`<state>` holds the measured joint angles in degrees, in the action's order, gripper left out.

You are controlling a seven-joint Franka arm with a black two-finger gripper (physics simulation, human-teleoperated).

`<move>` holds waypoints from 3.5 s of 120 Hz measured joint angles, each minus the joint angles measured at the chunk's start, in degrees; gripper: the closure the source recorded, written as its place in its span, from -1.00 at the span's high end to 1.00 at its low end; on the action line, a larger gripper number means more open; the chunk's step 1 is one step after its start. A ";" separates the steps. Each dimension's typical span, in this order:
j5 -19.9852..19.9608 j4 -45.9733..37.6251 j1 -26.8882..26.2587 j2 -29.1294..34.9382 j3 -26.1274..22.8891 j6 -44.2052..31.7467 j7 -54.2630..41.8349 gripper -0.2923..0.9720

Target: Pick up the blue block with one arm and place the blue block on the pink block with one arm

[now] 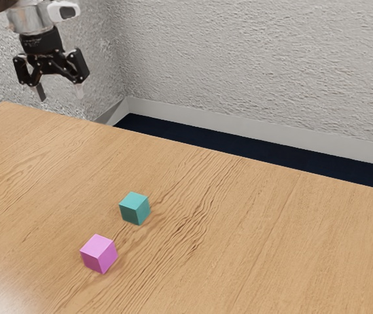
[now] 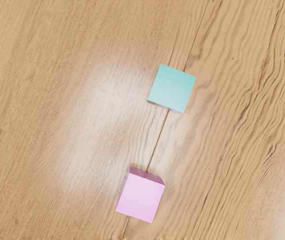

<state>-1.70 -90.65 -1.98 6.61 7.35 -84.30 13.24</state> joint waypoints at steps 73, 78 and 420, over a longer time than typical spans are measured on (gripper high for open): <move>0.59 -6.39 -0.78 -23.29 0.65 -14.42 2.28 0.54; 0.52 -8.15 -1.13 -23.32 0.63 -17.81 1.23 0.54; -3.17 -54.67 3.28 1.63 -6.30 -50.80 -14.46 0.04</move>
<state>-4.87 -145.32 1.29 8.24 1.05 -135.10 -1.22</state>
